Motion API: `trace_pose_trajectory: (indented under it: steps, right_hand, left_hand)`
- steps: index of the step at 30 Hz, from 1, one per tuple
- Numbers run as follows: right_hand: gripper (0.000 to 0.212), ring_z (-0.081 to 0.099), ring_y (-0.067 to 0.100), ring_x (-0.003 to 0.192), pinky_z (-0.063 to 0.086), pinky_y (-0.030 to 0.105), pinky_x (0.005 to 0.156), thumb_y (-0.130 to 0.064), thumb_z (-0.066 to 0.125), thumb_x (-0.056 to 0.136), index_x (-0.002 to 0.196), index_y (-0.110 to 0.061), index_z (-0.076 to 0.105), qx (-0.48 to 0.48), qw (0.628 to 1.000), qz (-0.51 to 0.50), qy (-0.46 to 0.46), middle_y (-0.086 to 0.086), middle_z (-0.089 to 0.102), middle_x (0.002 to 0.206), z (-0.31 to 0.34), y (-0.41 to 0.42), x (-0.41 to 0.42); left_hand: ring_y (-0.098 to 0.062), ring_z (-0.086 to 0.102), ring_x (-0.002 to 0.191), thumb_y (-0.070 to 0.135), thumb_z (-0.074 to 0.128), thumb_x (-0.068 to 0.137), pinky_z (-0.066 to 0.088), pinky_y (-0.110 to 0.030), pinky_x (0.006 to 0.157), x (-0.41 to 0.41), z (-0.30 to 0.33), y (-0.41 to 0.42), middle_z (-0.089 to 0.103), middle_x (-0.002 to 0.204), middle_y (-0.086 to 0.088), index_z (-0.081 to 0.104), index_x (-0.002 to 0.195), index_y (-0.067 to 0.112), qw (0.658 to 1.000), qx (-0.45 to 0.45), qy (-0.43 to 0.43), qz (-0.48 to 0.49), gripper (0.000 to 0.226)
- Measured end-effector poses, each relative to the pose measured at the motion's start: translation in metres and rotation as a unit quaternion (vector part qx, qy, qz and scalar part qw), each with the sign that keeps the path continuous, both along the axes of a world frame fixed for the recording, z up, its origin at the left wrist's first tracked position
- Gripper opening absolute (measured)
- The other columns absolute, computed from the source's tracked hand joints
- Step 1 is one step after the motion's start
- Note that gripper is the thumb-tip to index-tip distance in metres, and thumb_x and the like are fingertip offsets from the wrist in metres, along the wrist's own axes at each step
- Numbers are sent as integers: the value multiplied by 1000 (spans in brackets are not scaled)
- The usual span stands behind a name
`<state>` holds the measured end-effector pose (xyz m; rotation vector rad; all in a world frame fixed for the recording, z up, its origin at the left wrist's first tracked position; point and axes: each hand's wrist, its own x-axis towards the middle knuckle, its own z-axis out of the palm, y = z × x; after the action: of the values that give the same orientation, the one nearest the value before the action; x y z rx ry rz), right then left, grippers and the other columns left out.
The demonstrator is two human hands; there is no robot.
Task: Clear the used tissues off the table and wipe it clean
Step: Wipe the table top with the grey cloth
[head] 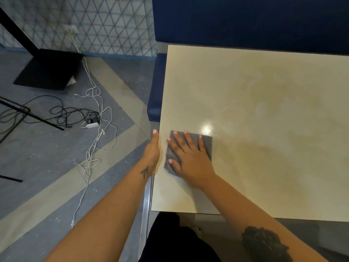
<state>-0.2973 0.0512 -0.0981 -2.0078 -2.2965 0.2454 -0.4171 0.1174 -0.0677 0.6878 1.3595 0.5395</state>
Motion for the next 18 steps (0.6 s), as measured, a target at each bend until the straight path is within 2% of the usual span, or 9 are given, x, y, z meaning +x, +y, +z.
trace_pose_trajectory:
  steps: [2, 5, 7, 9, 11, 13, 15, 18]
  right_hand:
    - [63, 4, 25, 147, -5, 52, 114, -52, 15, 93, 150, -27, 15, -11, 999, -32, -5, -2, 10, 159, 2, 9, 6]
    - [65, -9, 25, 146, -13, 55, 112, -51, 6, 92, 151, -24, 2, -34, 995, -93, -11, -1, -5, 160, 2, 23, -10]
    - [70, -12, 26, 145, -17, 56, 110, -54, 0, 88, 151, -23, 0, -37, 995, -88, -4, 0, -8, 159, 4, 21, -26]
    - [71, -6, 27, 146, -13, 57, 111, -54, 6, 87, 151, -24, 5, -27, 998, -51, 6, 0, -1, 160, 3, 7, -41]
    - [67, 8, 28, 146, -1, 57, 112, -54, 21, 90, 150, -23, 18, 1, 1000, -14, 14, 0, 14, 158, 3, -14, -44]
    - [65, 16, 27, 145, 6, 57, 111, -55, 29, 91, 148, -23, 26, 21, 999, 28, 15, 0, 22, 156, 0, -32, -33]
    - [63, 17, 25, 145, 4, 54, 112, -55, 29, 92, 148, -24, 26, 29, 998, 60, -5, 0, 23, 156, -1, -37, -17]
    - [62, 14, 26, 146, -3, 53, 112, -52, 24, 93, 149, -25, 23, 18, 1000, 12, -10, -1, 19, 157, 0, -24, -6]
  left_hand:
    - [-22, 55, 110, 53, 21, 98, 44, -33, 92, 0, 0, -2, 59, 122, -7, 55, 127, 14, 1000, 3, 5, 9, 59]
    - [-20, 54, 113, 54, 21, 98, 42, -33, 99, -2, -4, -5, 56, 128, -6, 52, 130, 15, 1000, 7, 6, 5, 60]
    - [-19, 53, 116, 57, 23, 96, 41, -36, 101, -3, -3, -7, 55, 131, -6, 51, 132, 18, 1000, 1, -3, 8, 60]
    - [-21, 51, 120, 59, 23, 95, 38, -41, 105, -4, -4, -9, 56, 126, -4, 51, 131, 18, 1000, -3, 5, 13, 61]
    - [-18, 50, 119, 59, 23, 95, 35, -39, 108, -6, -2, -11, 56, 122, 1, 55, 127, 15, 1000, 3, 8, 10, 63]
    - [-20, 54, 118, 61, 22, 94, 36, -40, 109, -8, -2, -14, 60, 125, -4, 58, 124, 15, 1000, 3, -7, -7, 66]
    - [-23, 57, 113, 60, 21, 95, 41, -41, 104, -10, -1, -16, 63, 121, -6, 59, 123, 16, 1000, -4, -9, -10, 65]
    - [-24, 56, 113, 59, 23, 95, 43, -39, 101, -10, -2, -21, 61, 121, -7, 56, 126, 17, 1000, -8, 11, -8, 62]
